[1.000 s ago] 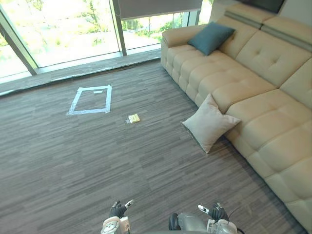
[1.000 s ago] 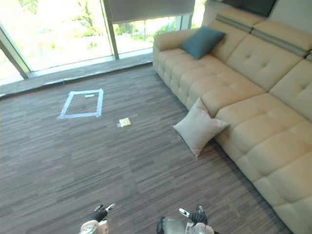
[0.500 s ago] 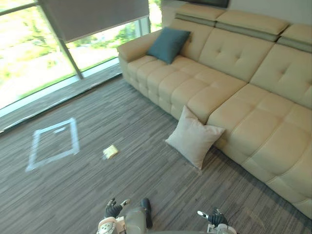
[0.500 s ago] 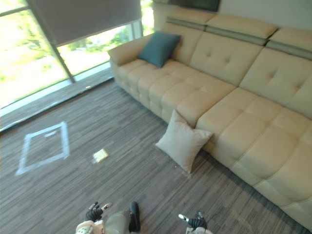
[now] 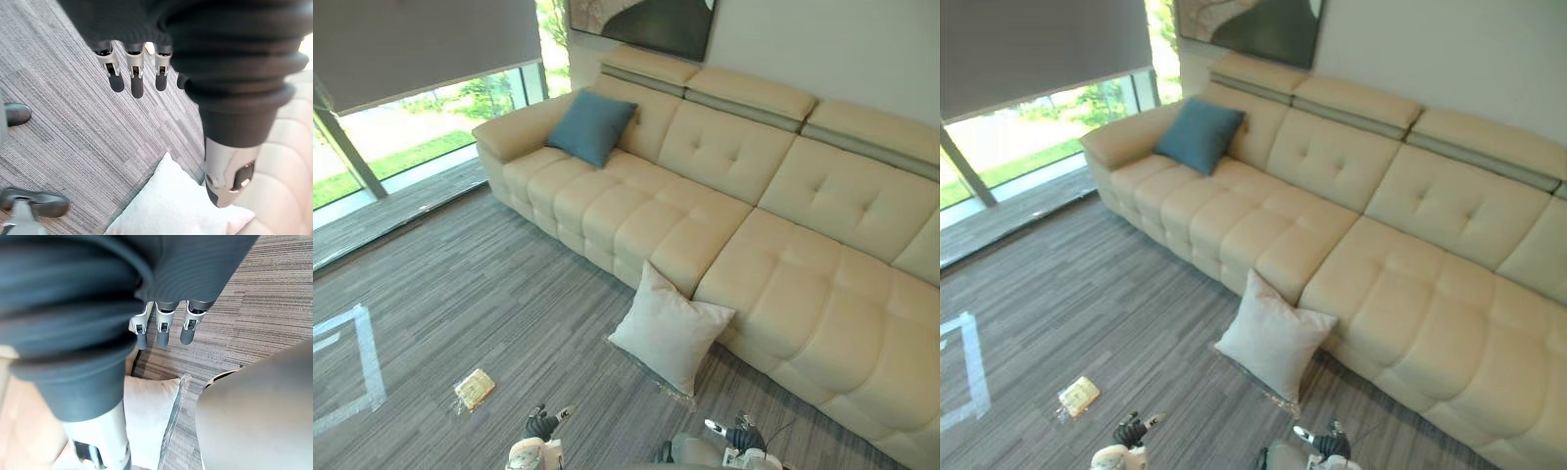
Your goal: Pick up cushions and gather them together orderly.
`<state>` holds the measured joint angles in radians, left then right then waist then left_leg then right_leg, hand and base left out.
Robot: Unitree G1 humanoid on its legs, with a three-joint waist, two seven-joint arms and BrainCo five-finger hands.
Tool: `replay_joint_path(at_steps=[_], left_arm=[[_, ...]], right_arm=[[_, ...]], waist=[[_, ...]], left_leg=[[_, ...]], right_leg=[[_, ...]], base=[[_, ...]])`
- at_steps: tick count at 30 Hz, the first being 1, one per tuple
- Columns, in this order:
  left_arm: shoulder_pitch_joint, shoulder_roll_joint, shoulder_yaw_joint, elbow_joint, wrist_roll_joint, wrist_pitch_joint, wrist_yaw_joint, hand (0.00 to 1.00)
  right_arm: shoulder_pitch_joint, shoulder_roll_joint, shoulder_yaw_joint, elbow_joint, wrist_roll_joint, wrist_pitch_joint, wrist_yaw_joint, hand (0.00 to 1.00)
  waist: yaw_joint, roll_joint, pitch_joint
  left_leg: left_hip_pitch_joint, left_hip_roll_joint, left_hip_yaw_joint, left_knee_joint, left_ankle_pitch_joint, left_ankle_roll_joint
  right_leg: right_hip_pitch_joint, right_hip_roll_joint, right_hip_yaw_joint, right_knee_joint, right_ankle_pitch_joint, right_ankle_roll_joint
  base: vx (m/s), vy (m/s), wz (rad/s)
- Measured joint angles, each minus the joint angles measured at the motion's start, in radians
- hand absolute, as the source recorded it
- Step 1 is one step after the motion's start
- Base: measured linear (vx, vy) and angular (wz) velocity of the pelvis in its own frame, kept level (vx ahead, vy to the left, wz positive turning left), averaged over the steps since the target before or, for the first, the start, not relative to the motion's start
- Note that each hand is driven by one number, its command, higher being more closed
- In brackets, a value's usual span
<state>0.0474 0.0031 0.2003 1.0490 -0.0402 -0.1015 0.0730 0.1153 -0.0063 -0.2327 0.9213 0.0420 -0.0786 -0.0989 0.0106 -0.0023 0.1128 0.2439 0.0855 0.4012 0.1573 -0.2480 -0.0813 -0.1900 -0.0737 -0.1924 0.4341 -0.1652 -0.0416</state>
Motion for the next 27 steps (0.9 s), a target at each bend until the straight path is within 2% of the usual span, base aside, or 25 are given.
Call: replay_joint_path(at_steps=[1, 2, 3, 4, 5, 6, 7, 9, 11, 12, 13, 15, 16, 17, 19, 21, 24, 27], left_arm=[[-0.006, -0.011, 0.001, -0.001, 0.002, -0.001, -0.002, 0.00], [-0.012, -0.018, 0.011, -0.003, 0.008, -0.001, -0.009, 0.00], [-0.020, -0.023, 0.022, -0.007, 0.011, -0.001, -0.013, 0.00], [-0.017, -0.030, 0.025, -0.021, 0.013, -0.002, -0.014, 0.00], [-0.014, -0.034, 0.035, -0.032, 0.016, -0.004, -0.015, 0.00], [-0.011, -0.042, 0.043, -0.050, 0.017, -0.004, -0.014, 0.00], [-0.003, -0.039, 0.041, -0.055, 0.017, -0.003, -0.014, 0.00], [-0.001, -0.040, 0.038, -0.059, 0.017, -0.006, -0.015, 0.00], [-0.007, -0.040, 0.038, -0.060, 0.017, -0.019, -0.015, 0.00], [-0.011, -0.037, 0.037, -0.060, 0.017, -0.023, -0.015, 0.00], [-0.014, -0.035, 0.036, -0.060, 0.017, -0.023, -0.015, 0.00], [-0.020, -0.033, 0.032, -0.056, 0.018, -0.023, -0.015, 0.00], [-0.019, -0.033, 0.022, -0.052, 0.018, -0.024, -0.015, 0.00], [-0.024, -0.018, 0.020, -0.051, 0.020, -0.024, -0.017, 0.00], [-0.026, 0.003, 0.019, -0.044, 0.038, -0.025, -0.018, 0.00], [-0.027, 0.006, 0.016, -0.037, 0.045, -0.025, -0.018, 0.00], [-0.027, 0.007, 0.005, -0.027, 0.058, -0.024, -0.019, 0.00], [-0.027, 0.009, -0.003, -0.017, 0.057, -0.024, -0.019, 0.00]], right_arm=[[-0.005, -0.006, -0.001, 0.000, -0.001, 0.000, 0.000, 0.00], [-0.007, -0.012, 0.000, 0.000, 0.001, 0.000, 0.000, 0.00], [-0.008, -0.021, 0.002, -0.004, 0.002, 0.000, -0.001, 0.00], [-0.010, -0.031, 0.007, -0.002, 0.002, 0.002, -0.002, 0.00], [-0.010, -0.037, 0.010, 0.001, 0.002, 0.007, -0.005, 0.00], [-0.010, -0.036, 0.011, 0.011, 0.003, 0.009, -0.009, 0.00], [-0.008, -0.034, 0.015, 0.018, 0.004, 0.010, -0.010, 0.00], [-0.009, -0.035, 0.022, 0.030, 0.007, 0.010, -0.011, 0.00], [-0.015, -0.032, 0.023, 0.035, 0.021, 0.011, -0.014, 0.00], [-0.015, -0.028, 0.030, 0.038, 0.028, 0.011, -0.017, 0.00], [-0.015, -0.028, 0.042, 0.038, 0.033, 0.012, -0.020, 0.00], [-0.013, -0.028, 0.053, 0.038, 0.036, 0.012, -0.020, 0.00], [-0.008, -0.033, 0.058, 0.039, 0.036, 0.012, -0.020, 0.00], [-0.009, -0.022, 0.070, 0.049, 0.037, 0.014, -0.020, 0.00], [-0.005, 0.005, 0.080, 0.049, 0.036, 0.014, -0.020, 0.00], [-0.002, 0.010, 0.081, 0.049, 0.035, 0.015, -0.018, 0.00], [0.000, 0.009, 0.080, 0.049, 0.035, 0.017, -0.010, 0.00], [-0.001, 0.006, 0.080, 0.047, 0.034, 0.017, -0.006, 0.00]], waist=[[-0.001, 0.017, 0.010], [-0.003, 0.023, 0.013], [-0.006, 0.031, 0.023], [-0.002, 0.046, 0.027], [0.005, 0.055, 0.031], [0.008, 0.053, 0.033], [0.015, 0.047, 0.033], [0.018, 0.044, 0.033], [0.027, 0.035, 0.034], [0.030, 0.025, 0.038], [0.030, 0.020, 0.039], [0.030, 0.016, 0.038], [0.033, 0.023, 0.034], [0.044, 0.003, 0.027], [0.045, -0.047, 0.010], [0.046, -0.058, 0.003], [0.048, -0.057, 0.000], [0.051, -0.053, -0.004]], left_leg=[[-0.013, 0.021, -0.003, 0.060, 0.001, -0.001], [-0.060, 0.044, -0.018, 0.179, 0.000, -0.001], [-0.166, 0.094, -0.071, 0.423, 0.019, 0.007], [-0.232, 0.132, -0.105, 0.571, 0.028, 0.012], [-0.269, 0.157, -0.130, 0.676, 0.026, 0.010], [-0.304, 0.174, -0.153, 0.751, 0.018, 0.004], [-0.322, 0.169, -0.160, 0.748, 0.006, -0.004], [-0.367, 0.157, -0.163, 0.687, -0.007, 0.005], [-0.400, 0.107, -0.213, 0.512, -0.017, -0.012], [-0.407, 0.054, -0.294, 0.364, -0.011, -0.015], [-0.411, 0.032, -0.330, 0.314, -0.005, -0.014], [-0.414, -0.004, -0.387, 0.189, 0.065, 0.006], [-0.413, -0.002, -0.386, 0.159, 0.160, 0.013], [-0.400, -0.010, -0.348, 0.170, 0.140, 0.010], [-0.360, -0.037, -0.277, 0.139, 0.121, 0.035], [-0.331, -0.050, -0.245, 0.122, 0.112, 0.050], [-0.282, -0.064, -0.209, 0.092, 0.101, 0.069], [-0.254, -0.057, -0.174, 0.067, 0.101, 0.069]], right_leg=[[0.016, 0.012, 0.000, -0.006, -0.017, -0.009], [0.028, 0.017, 0.003, -0.011, -0.034, -0.016], [0.063, 0.039, 0.003, -0.039, -0.046, -0.025], [0.096, 0.061, 0.012, -0.062, -0.053, -0.038], [0.131, 0.081, 0.024, -0.078, -0.061, -0.049], [0.190, 0.095, 0.047, -0.096, -0.074, -0.057], [0.219, 0.099, 0.072, -0.113, -0.078, -0.053], [0.257, 0.106, 0.127, -0.149, -0.081, -0.048], [0.283, 0.103, 0.188, -0.172, -0.086, -0.038], [0.306, 0.095, 0.223, -0.183, -0.093, -0.025], [0.314, 0.090, 0.235, -0.186, -0.098, -0.017], [0.333, 0.082, 0.277, -0.202, -0.116, 0.015], [0.340, 0.089, 0.310, -0.198, -0.131, 0.036], [0.348, 0.071, 0.353, -0.193, -0.140, 0.050], [0.342, 0.022, 0.402, -0.192, -0.126, 0.074], [0.341, 0.007, 0.417, -0.182, -0.108, 0.095], [0.329, -0.004, 0.429, -0.131, -0.099, 0.093], [0.288, 0.004, 0.427, -0.060, -0.096, 0.094]], base=[[0.36, -0.239, -0.10], [0.33, -0.270, -0.02], [0.37, -0.282, -0.05], [0.32, -0.197, -0.19], [0.31, -0.127, -0.59], [0.33, -0.091, -0.80], [0.31, -0.078, -0.84], [0.28, -0.015, -0.93], [0.36, 0.091, -0.99], [0.38, 0.155, -0.70], [0.46, 0.224, -0.70], [0.34, 0.225, -0.61], [0.30, 0.256, -0.82], [0.37, 0.309, -0.87], [0.39, 0.332, -0.77], [0.23, 0.235, -0.46], [0.12, 0.147, -0.34], [0.03, 0.022, -0.30]])
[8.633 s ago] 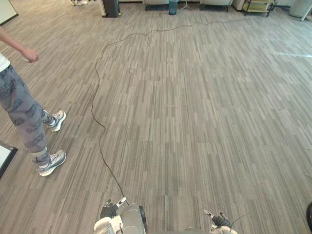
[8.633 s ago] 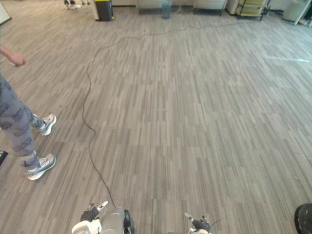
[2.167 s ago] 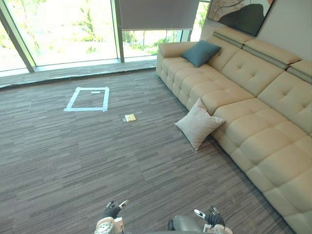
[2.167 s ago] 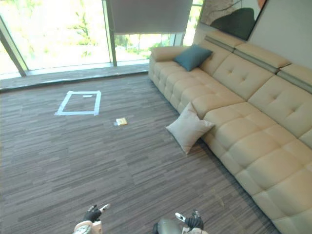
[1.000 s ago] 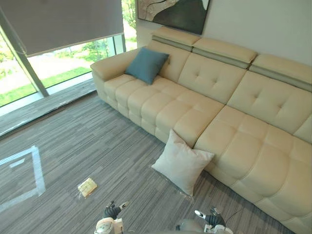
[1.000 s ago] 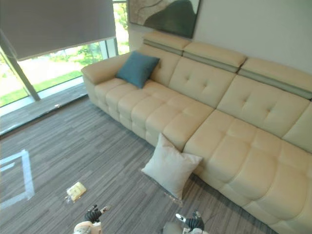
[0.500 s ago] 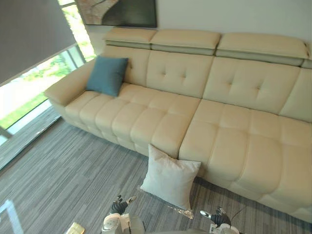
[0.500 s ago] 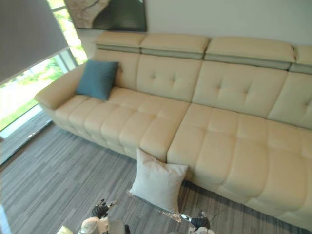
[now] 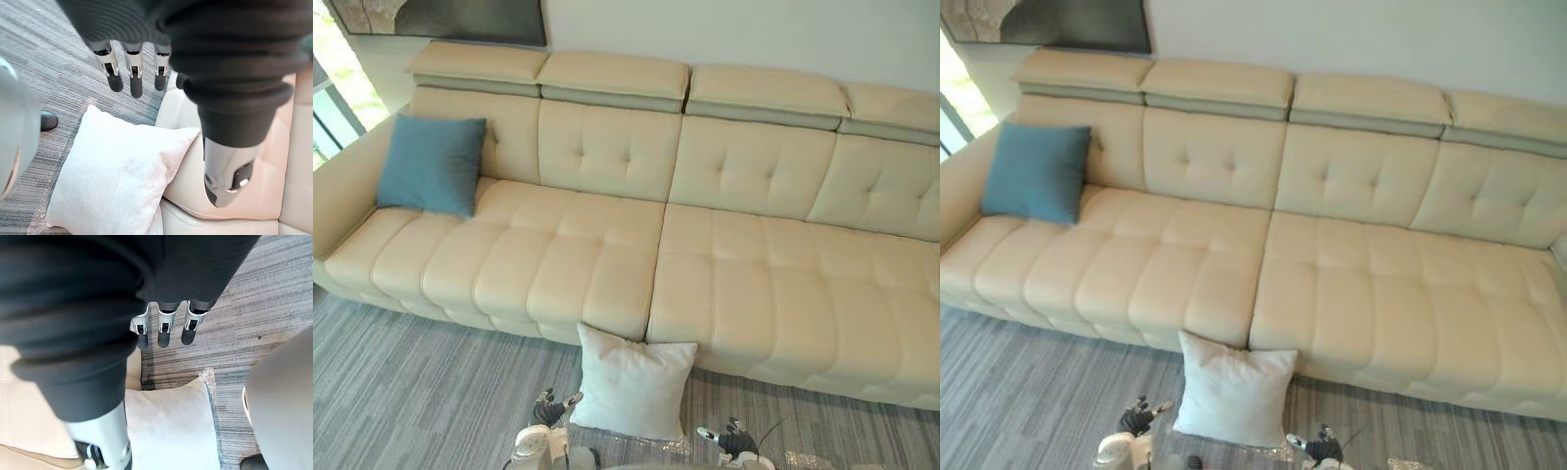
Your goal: Pick up cushions and gather them together orderly.
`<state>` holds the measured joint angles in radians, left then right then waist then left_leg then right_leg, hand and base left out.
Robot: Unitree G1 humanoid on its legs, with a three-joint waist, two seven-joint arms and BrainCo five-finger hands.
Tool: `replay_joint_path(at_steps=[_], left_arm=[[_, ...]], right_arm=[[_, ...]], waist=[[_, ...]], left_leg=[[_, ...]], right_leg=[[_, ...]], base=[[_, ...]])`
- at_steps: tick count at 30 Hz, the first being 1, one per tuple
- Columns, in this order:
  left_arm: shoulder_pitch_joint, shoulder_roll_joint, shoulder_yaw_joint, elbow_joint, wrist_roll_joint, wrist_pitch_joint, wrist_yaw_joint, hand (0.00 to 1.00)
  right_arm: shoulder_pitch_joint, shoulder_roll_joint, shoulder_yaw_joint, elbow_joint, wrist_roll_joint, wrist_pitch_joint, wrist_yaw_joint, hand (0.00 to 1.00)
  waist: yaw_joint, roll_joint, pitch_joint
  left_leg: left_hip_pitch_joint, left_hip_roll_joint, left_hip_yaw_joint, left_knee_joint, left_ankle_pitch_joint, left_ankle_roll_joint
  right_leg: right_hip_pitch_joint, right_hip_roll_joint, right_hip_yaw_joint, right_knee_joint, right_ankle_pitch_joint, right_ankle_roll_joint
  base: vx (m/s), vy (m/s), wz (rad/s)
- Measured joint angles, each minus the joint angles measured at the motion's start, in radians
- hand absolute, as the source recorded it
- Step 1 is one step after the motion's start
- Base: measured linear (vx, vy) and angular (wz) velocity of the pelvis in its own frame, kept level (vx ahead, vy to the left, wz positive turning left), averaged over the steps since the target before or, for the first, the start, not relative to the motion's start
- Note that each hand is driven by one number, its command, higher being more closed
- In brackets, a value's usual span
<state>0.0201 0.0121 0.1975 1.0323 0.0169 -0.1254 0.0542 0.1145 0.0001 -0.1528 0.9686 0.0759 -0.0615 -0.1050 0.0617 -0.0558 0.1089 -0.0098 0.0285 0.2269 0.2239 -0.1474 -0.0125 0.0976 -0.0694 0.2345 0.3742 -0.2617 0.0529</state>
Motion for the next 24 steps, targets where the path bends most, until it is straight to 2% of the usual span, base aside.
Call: replay_joint_path(at_steps=[2, 5, 9, 17, 18, 20, 21, 22, 24], left_arm=[[0.000, -0.001, 0.000, 0.001, -0.001, 0.000, 0.001, 0.00], [0.000, -0.003, 0.000, 0.001, -0.003, 0.000, 0.002, 0.00], [0.000, -0.004, 0.000, 0.002, -0.018, 0.001, 0.005, 0.00], [-0.005, -0.017, -0.001, -0.001, -0.021, 0.001, 0.010, 0.00], [-0.011, -0.019, -0.001, -0.002, -0.022, 0.002, 0.010, 0.00], [-0.040, -0.011, 0.000, -0.005, -0.022, 0.002, 0.013, 0.00], [-0.060, -0.007, -0.001, -0.003, -0.032, 0.003, 0.020, 0.00], [-0.083, -0.007, -0.010, -0.005, -0.053, 0.004, 0.031, 0.00], [-0.103, 0.016, -0.035, -0.032, -0.089, 0.003, 0.044, 0.00]], right_arm=[[-0.004, -0.002, 0.000, 0.005, 0.000, 0.000, 0.000, 0.00], [0.000, -0.006, -0.001, 0.014, -0.001, 0.000, -0.005, 0.00], [0.002, -0.007, -0.004, 0.026, 0.001, -0.008, -0.014, 0.00], [-0.006, -0.027, -0.010, 0.025, 0.005, -0.013, -0.024, 0.00], [-0.010, -0.033, -0.009, 0.025, 0.006, -0.014, -0.026, 0.00], [-0.033, -0.047, -0.009, 0.021, 0.007, -0.018, -0.030, 0.00], [-0.047, -0.050, -0.009, 0.013, 0.012, -0.018, -0.031, 0.00], [-0.058, -0.052, -0.010, -0.015, 0.026, -0.019, -0.036, 0.00], [-0.086, -0.055, -0.014, -0.022, 0.058, -0.024, -0.051, 0.00]], waist=[[0.002, 0.007, 0.000], [0.001, 0.012, -0.001], [0.000, 0.016, -0.003], [0.000, 0.042, 0.026], [0.000, 0.051, 0.030], [-0.002, 0.053, 0.067], [-0.005, 0.054, 0.086], [-0.009, 0.065, 0.100], [-0.009, 0.059, 0.128]], left_leg=[[0.009, 0.013, 0.013, -0.015, 0.000, -0.001], [0.010, 0.031, 0.005, -0.035, 0.015, -0.016], [0.010, 0.034, -0.030, -0.086, 0.068, -0.030], [-0.015, 0.060, -0.076, -0.055, 0.101, -0.048], [-0.045, 0.063, -0.077, -0.027, 0.096, -0.047], [-0.137, 0.062, -0.075, 0.073, 0.058, -0.045], [-0.207, 0.066, -0.081, 0.147, 0.036, -0.050], [-0.293, 0.078, -0.097, 0.227, 0.020, -0.052], [-0.399, 0.084, -0.101, 0.302, 0.018, -0.053]], right_leg=[[-0.011, 0.006, -0.012, 0.009, 0.011, 0.007], [-0.007, 0.014, -0.076, -0.022, 0.024, -0.002], [0.024, 0.017, -0.139, -0.095, 0.036, -0.021], [0.027, 0.037, -0.209, -0.089, 0.033, -0.022], [-0.001, 0.038, -0.214, -0.066, 0.022, -0.025], [-0.084, 0.030, -0.221, 0.020, -0.051, -0.038], [-0.143, 0.027, -0.222, 0.083, -0.094, -0.048], [-0.227, 0.034, -0.230, 0.170, -0.121, -0.049], [-0.357, 0.035, -0.224, 0.296, -0.163, -0.045]], base=[[-0.02, -0.038, -0.29], [-0.05, -0.095, -0.03], [-0.06, -0.081, 0.23], [-0.13, -0.077, 0.11], [-0.21, -0.031, -0.10], [-0.29, -0.045, -0.08], [-0.35, -0.029, 0.08], [-0.37, -0.009, 0.12], [-0.36, -0.018, 0.05]])
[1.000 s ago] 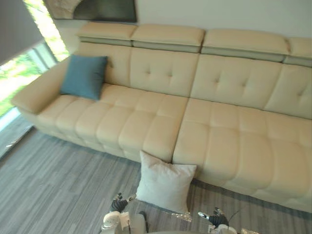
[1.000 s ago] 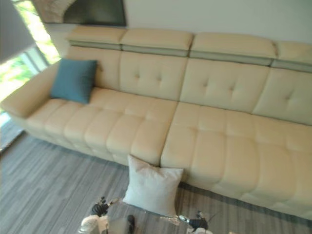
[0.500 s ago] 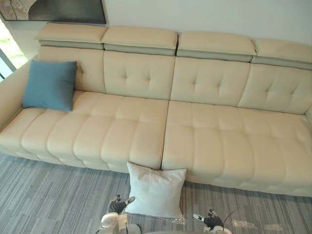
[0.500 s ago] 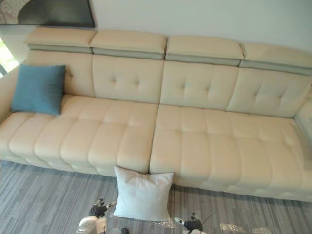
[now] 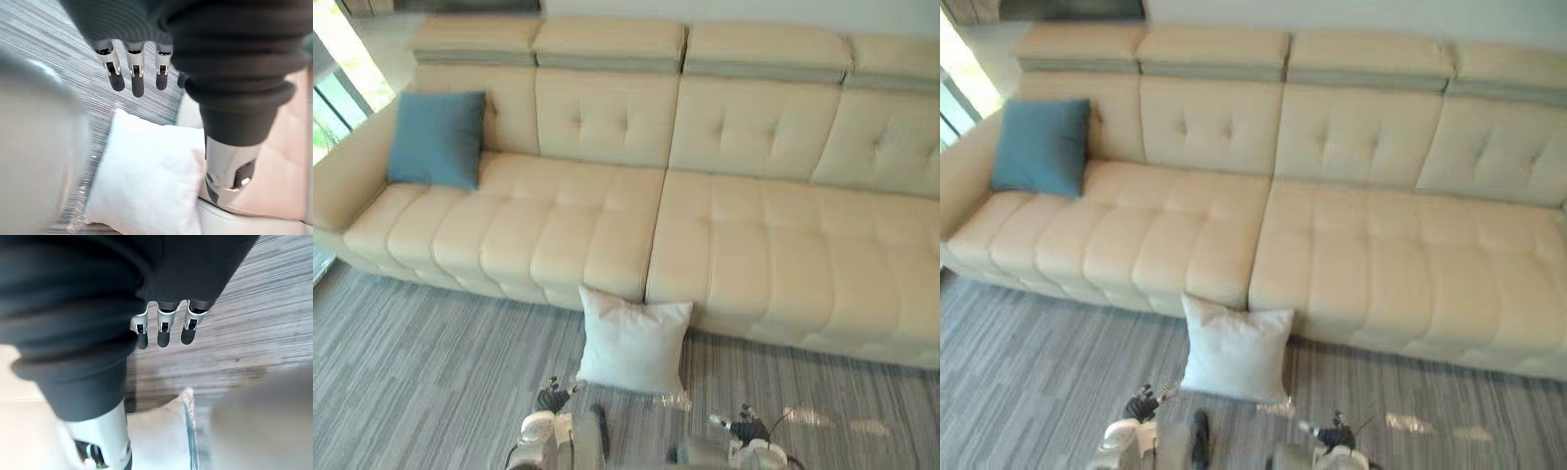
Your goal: Pick up cushions and gather them together orderly.
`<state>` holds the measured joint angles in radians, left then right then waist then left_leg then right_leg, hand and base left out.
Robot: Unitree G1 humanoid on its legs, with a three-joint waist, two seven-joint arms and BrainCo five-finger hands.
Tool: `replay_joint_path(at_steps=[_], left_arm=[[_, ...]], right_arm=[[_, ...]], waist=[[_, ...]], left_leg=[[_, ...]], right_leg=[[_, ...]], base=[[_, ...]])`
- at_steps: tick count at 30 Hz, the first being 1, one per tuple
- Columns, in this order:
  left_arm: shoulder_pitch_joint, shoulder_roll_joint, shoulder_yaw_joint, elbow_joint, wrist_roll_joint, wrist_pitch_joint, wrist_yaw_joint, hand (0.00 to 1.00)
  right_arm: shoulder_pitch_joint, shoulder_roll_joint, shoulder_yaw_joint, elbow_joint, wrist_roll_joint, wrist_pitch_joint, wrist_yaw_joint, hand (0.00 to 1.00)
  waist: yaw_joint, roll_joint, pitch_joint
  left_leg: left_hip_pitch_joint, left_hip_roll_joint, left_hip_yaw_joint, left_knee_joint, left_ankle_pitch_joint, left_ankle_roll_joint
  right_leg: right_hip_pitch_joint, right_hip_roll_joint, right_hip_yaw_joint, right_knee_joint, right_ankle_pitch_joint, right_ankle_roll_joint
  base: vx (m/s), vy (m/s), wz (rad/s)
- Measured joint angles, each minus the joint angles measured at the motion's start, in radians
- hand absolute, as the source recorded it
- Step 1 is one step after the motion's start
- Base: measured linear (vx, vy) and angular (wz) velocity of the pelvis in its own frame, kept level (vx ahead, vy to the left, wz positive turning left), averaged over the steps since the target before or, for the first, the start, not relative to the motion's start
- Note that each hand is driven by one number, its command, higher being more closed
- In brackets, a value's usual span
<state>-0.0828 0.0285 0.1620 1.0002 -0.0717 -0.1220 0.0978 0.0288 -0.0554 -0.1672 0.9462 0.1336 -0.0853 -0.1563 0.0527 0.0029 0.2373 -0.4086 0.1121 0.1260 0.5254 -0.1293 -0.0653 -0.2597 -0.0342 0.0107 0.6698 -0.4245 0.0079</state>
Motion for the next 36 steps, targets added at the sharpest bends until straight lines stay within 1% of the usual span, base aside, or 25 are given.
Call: replay_joint_path(at_steps=[1, 2, 3, 4, 5, 7, 9, 11, 13, 15, 16, 18, 19, 21, 23, 25, 28, 30, 31, 32, 36], left_arm=[[-0.010, 0.003, -0.004, -0.012, -0.014, 0.000, 0.008, 0.00], [-0.016, 0.006, -0.010, -0.041, -0.049, -0.001, 0.021, 0.00], [-0.020, 0.009, -0.017, -0.053, -0.060, -0.002, 0.028, 0.00], [-0.039, 0.020, -0.028, -0.086, -0.090, -0.002, 0.036, 0.00], [-0.049, 0.024, -0.028, -0.093, -0.100, -0.004, 0.037, 0.00], [-0.086, 0.032, -0.023, -0.126, -0.129, -0.008, 0.057, 0.00], [-0.145, 0.041, -0.023, -0.154, -0.138, -0.018, 0.074, 0.00], [-0.191, 0.052, -0.023, -0.184, -0.150, -0.023, 0.077, 0.00], [-0.260, 0.074, -0.025, -0.209, -0.157, -0.026, 0.079, 0.00], [-0.323, 0.094, -0.036, -0.219, -0.156, -0.026, 0.079, 0.00], [-0.361, 0.102, -0.046, -0.227, -0.155, -0.027, 0.080, 0.00], [-0.421, 0.125, -0.077, -0.230, -0.146, -0.026, 0.087, 0.00], [-0.486, 0.139, -0.096, -0.230, -0.145, -0.026, 0.095, 0.00], [-0.544, 0.157, -0.114, -0.232, -0.143, -0.026, 0.095, 0.00], [-0.643, 0.186, -0.127, -0.235, -0.124, -0.026, 0.095, 0.00], [-0.717, 0.218, -0.150, -0.234, -0.124, -0.026, 0.096, 0.00], [-0.802, 0.243, -0.161, -0.236, -0.123, -0.026, 0.105, 0.00], [-0.856, 0.256, -0.161, -0.237, -0.122, -0.025, 0.136, 0.00], [-0.877, 0.262, -0.160, -0.246, -0.116, -0.026, 0.153, 0.00], [-0.888, 0.264, -0.160, -0.256, -0.115, -0.026, 0.168, 0.00], [-0.928, 0.259, -0.157, -0.284, -0.106, -0.021, 0.264, 0.00]], right_arm=[[-0.014, 0.000, -0.005, -0.012, 0.008, 0.001, -0.005, 0.00], [-0.027, 0.000, -0.009, -0.055, 0.038, 0.000, -0.016, 0.00], [-0.036, 0.000, -0.011, -0.076, 0.046, -0.001, -0.020, 0.00], [-0.073, 0.000, -0.016, -0.125, 0.069, -0.007, -0.026, 0.00], [-0.086, 0.000, -0.016, -0.143, 0.076, -0.008, -0.032, 0.00], [-0.134, -0.006, -0.016, -0.198, 0.106, -0.024, -0.052, 0.00], [-0.200, -0.021, -0.017, -0.245, 0.113, -0.029, -0.068, 0.00], [-0.256, -0.029, -0.022, -0.285, 0.135, -0.040, -0.088, 0.00], [-0.331, -0.035, -0.028, -0.314, 0.151, -0.053, -0.102, 0.00], [-0.389, -0.042, -0.030, -0.337, 0.155, -0.057, -0.110, 0.00], [-0.420, -0.052, -0.030, -0.343, 0.164, -0.065, -0.116, 0.00], [-0.483, -0.072, -0.032, -0.342, 0.189, -0.065, -0.122, 0.00], [-0.543, -0.084, -0.051, -0.342, 0.194, -0.066, -0.126, 0.00], [-0.590, -0.098, -0.067, -0.341, 0.204, -0.070, -0.130, 0.00], [-0.680, -0.135, -0.067, -0.341, 0.225, -0.073, -0.136, 0.00], [-0.760, -0.162, -0.067, -0.339, 0.232, -0.073, -0.139, 0.00], [-0.865, -0.195, -0.064, -0.337, 0.249, -0.074, -0.140, 0.00], [-0.942, -0.212, -0.051, -0.326, 0.262, -0.074, -0.150, 0.00], [-0.983, -0.219, -0.033, -0.311, 0.262, -0.075, -0.156, 0.00], [-1.014, -0.224, -0.016, -0.297, 0.263, -0.075, -0.159, 0.00], [-1.086, -0.214, 0.072, -0.294, 0.268, -0.074, -0.171, 0.00]], waist=[[0.000, -0.001, 0.013], [0.003, -0.003, 0.016], [0.003, -0.002, 0.020], [0.003, -0.004, 0.050], [0.004, -0.007, 0.062], [0.004, -0.009, 0.079], [0.004, -0.010, 0.108], [0.004, -0.011, 0.119], [0.004, -0.014, 0.151], [0.004, -0.018, 0.167], [0.004, -0.016, 0.174], [0.004, -0.016, 0.183], [0.002, -0.018, 0.213], [0.004, -0.018, 0.234], [0.003, -0.019, 0.251], [0.003, -0.019, 0.287], [0.003, -0.018, 0.295], [0.004, -0.019, 0.309], [0.004, -0.018, 0.311], [0.004, -0.018, 0.311], [0.007, -0.019, 0.313]], left_leg=[[-0.041, 0.003, 0.000, 0.027, 0.000, 0.000], [-0.122, 0.008, 0.002, 0.074, 0.000, 0.000], [-0.157, 0.012, 0.004, 0.096, 0.000, 0.000], [-0.223, 0.022, 0.011, 0.148, -0.004, 0.006], [-0.244, 0.027, 0.018, 0.164, -0.006, 0.010], [-0.347, 0.041, 0.027, 0.228, -0.012, 0.020], [-0.443, 0.049, 0.033, 0.275, -0.013, 0.021], [-0.535, 0.056, 0.033, 0.308, -0.012, 0.022], [-0.616, 0.070, 0.037, 0.333, -0.010, 0.026], [-0.689, 0.072, 0.045, 0.337, -0.001, 0.039], [-0.730, 0.075, 0.047, 0.345, 0.002, 0.043], [-0.811, 0.085, 0.048, 0.376, 0.013, 0.058], [-0.852, 0.089, 0.047, 0.400, 0.011, 0.064], [-0.900, 0.092, 0.046, 0.418, 0.016, 0.073], [-0.989, 0.093, 0.047, 0.441, 0.017, 0.077], [-1.035, 0.096, 0.046, 0.468, 0.016, 0.081], [-1.125, 0.097, 0.042, 0.506, 0.013, 0.085], [-1.171, 0.096, 0.039, 0.529, 0.012, 0.086], [-1.198, 0.095, 0.035, 0.535, 0.008, 0.085], [-1.215, 0.094, 0.031, 0.538, 0.005, 0.085], [-1.271, 0.082, 0.024, 0.547, 0.003, 0.079]], right_leg=[[-0.048, 0.000, 0.003, 0.043, -0.010, -0.007], [-0.143, 0.001, 0.011, 0.108, -0.020, -0.010], [-0.176, 0.003, 0.015, 0.136, -0.023, -0.011], [-0.252, 0.010, 0.028, 0.201, -0.030, -0.009], [-0.278, 0.012, 0.035, 0.222, -0.032, -0.008], [-0.391, 0.020, 0.052, 0.292, -0.033, -0.007], [-0.494, 0.023, 0.061, 0.347, -0.033, -0.006], [-0.590, 0.027, 0.065, 0.384, -0.030, -0.003], [-0.676, 0.037, 0.069, 0.409, -0.017, 0.000], [-0.758, 0.037, 0.076, 0.425, -0.007, 0.006], [-0.799, 0.037, 0.077, 0.433, -0.002, 0.010], [-0.881, 0.041, 0.078, 0.462, 0.003, 0.016], [-0.918, 0.041, 0.077, 0.482, 0.004, 0.018], [-0.966, 0.041, 0.077, 0.501, 0.003, 0.020], [-1.054, 0.039, 0.078, 0.529, 0.000, 0.026], [-1.101, 0.039, 0.079, 0.556, -0.005, 0.035], [-1.190, 0.036, 0.077, 0.602, -0.015, 0.047], [-1.238, 0.034, 0.076, 0.634, -0.022, 0.054], [-1.262, 0.033, 0.075, 0.641, -0.028, 0.040], [-1.279, 0.033, 0.072, 0.645, -0.029, 0.039], [-1.331, 0.016, 0.062, 0.663, -0.037, 0.027]], base=[[-0.31, -0.023, -0.10], [-0.29, -0.016, -0.13], [-0.26, -0.009, -0.24], [-0.19, -0.004, -0.22], [-0.23, 0.003, -0.29], [-0.17, 0.020, -0.22], [-0.17, 0.035, -0.11], [-0.13, 0.031, -0.08], [-0.07, 0.020, -0.14], [-0.05, 0.009, -0.07], [-0.02, 0.013, -0.06], [0.02, 0.037, -0.07], [0.03, 0.038, -0.02], [0.00, 0.000, 0.00], [0.01, 0.025, 0.04], [0.00, 0.009, 0.02], [-0.02, 0.014, 0.08], [-0.06, 0.015, 0.07], [-0.07, 0.016, 0.04], [-0.07, 0.019, 0.08], [-0.05, 0.024, 0.13]])
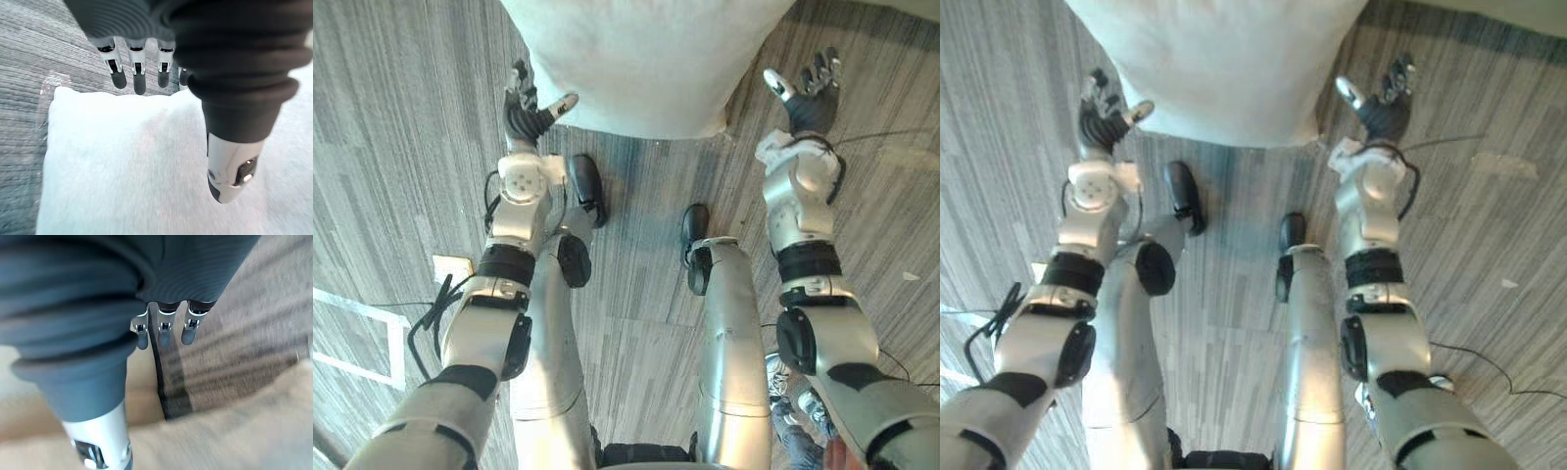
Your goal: Pick up cushions and gather them together orderly.
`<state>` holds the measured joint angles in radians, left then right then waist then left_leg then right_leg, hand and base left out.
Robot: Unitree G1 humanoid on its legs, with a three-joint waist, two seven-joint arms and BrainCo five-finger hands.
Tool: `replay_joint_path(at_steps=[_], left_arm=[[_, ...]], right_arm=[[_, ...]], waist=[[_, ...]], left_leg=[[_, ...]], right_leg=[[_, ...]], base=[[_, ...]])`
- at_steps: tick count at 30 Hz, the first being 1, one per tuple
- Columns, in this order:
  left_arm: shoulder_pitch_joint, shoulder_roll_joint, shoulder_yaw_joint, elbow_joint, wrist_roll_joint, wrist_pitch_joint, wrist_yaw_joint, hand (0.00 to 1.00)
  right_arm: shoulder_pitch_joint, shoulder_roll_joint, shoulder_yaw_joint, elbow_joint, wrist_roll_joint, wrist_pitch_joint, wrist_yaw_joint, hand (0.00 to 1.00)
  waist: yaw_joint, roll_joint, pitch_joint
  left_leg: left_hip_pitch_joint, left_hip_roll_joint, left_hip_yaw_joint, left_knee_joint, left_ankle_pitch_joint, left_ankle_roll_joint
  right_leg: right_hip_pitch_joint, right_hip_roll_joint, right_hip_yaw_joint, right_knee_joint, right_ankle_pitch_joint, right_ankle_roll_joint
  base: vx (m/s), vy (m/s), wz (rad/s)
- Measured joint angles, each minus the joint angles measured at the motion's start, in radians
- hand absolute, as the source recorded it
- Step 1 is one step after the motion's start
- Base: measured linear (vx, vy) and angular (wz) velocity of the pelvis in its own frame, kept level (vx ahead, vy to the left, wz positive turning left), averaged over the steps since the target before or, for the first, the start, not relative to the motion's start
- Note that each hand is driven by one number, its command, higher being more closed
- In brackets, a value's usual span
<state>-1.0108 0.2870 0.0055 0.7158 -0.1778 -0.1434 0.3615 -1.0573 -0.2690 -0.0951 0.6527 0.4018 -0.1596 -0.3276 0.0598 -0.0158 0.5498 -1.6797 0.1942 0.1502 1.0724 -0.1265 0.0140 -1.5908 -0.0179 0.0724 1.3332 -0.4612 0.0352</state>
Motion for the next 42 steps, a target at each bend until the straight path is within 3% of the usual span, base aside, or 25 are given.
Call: replay_joint_path(at_steps=[4, 10, 16, 18, 19, 28, 32, 36, 40, 42], left_arm=[[-0.016, -0.013, 0.028, -0.051, 0.027, 0.023, 0.082, 0.00], [-0.064, -0.072, 0.057, -0.118, 0.086, 0.051, 0.183, 0.00], [-0.131, -0.083, 0.037, -0.149, 0.091, 0.058, 0.200, 0.00], [-0.150, -0.081, 0.011, -0.153, 0.048, 0.038, 0.189, 0.00], [-0.151, -0.082, -0.001, -0.155, 0.027, 0.030, 0.178, 1.00], [-0.108, -0.083, -0.018, -0.191, -0.184, -0.026, 0.143, 1.00], [-0.029, -0.100, -0.036, -0.218, -0.239, -0.035, 0.139, 1.00], [0.094, -0.144, -0.043, -0.280, -0.291, -0.059, 0.131, 1.00], [0.196, -0.187, -0.097, -0.419, -0.296, -0.122, 0.084, 1.00], [0.270, -0.202, -0.141, -0.484, -0.285, -0.145, 0.056, 1.00]], right_arm=[[-0.057, 0.041, 0.069, -0.001, -0.004, 0.000, -0.028, 0.00], [-0.062, 0.055, 0.073, -0.008, -0.009, -0.009, -0.046, 0.00], [-0.077, 0.055, 0.077, -0.051, -0.006, -0.043, -0.046, 0.00], [-0.083, 0.054, 0.080, -0.053, 0.013, -0.059, -0.046, 0.00], [-0.082, 0.054, 0.081, -0.053, 0.023, -0.062, -0.046, 1.00], [-0.056, 0.073, 0.096, -0.099, 0.164, -0.074, -0.047, 1.00], [0.015, 0.102, 0.094, -0.162, 0.209, -0.075, -0.048, 1.00], [0.147, 0.155, 0.089, -0.281, 0.209, -0.080, -0.047, 1.00], [0.274, 0.189, 0.065, -0.433, 0.208, -0.149, -0.036, 1.00], [0.379, 0.202, 0.065, -0.503, 0.205, -0.194, -0.011, 1.00]], waist=[[0.006, 0.000, 0.000], [0.001, -0.004, 0.003], [-0.004, -0.002, 0.012], [-0.004, -0.003, 0.015], [-0.003, -0.003, 0.015], [-0.010, -0.003, 0.015], [-0.019, -0.003, 0.014], [-0.024, -0.003, 0.009], [-0.038, -0.005, -0.028], [-0.049, -0.009, -0.087]], left_leg=[[-0.027, -0.005, -0.002, 0.028, -0.005, 0.002], [-0.032, -0.019, -0.004, 0.013, -0.010, -0.007], [-0.063, -0.031, -0.015, -0.019, 0.008, -0.010], [-0.073, -0.031, -0.024, -0.014, 0.009, -0.011], [-0.073, -0.031, -0.025, -0.013, 0.009, -0.011], [-0.059, -0.028, -0.024, -0.004, 0.012, -0.009], [0.013, -0.027, -0.024, -0.005, 0.012, -0.008], [0.218, -0.015, -0.026, -0.063, 0.012, -0.011], [0.408, -0.025, -0.022, -0.230, 0.040, -0.046], [0.495, -0.041, -0.022, -0.321, 0.078, -0.046]], right_leg=[[-0.020, -0.002, 0.004, 0.024, -0.018, 0.004], [-0.026, -0.018, -0.004, 0.020, -0.025, -0.002], [-0.054, -0.026, -0.019, -0.004, -0.023, -0.010], [-0.057, -0.027, -0.030, -0.010, -0.023, -0.010], [-0.056, -0.028, -0.032, -0.010, -0.023, -0.010], [-0.043, -0.024, -0.030, -0.007, -0.018, -0.006], [0.033, -0.024, -0.032, -0.011, -0.016, -0.003], [0.237, -0.013, -0.043, -0.076, -0.003, -0.012], [0.414, -0.015, -0.058, -0.233, 0.037, -0.015], [0.494, -0.018, -0.065, -0.316, 0.064, -0.022]], base=[[0.00, 0.016, 0.07], [-0.01, 0.020, 0.07], [-0.01, 0.012, 0.09], [0.00, -0.001, 0.02], [0.00, -0.002, 0.03], [-0.02, 0.004, -0.03], [0.00, 0.000, 0.00], [-0.02, -0.042, -0.13], [0.01, -0.029, -0.02], [0.10, -0.025, 0.06]])
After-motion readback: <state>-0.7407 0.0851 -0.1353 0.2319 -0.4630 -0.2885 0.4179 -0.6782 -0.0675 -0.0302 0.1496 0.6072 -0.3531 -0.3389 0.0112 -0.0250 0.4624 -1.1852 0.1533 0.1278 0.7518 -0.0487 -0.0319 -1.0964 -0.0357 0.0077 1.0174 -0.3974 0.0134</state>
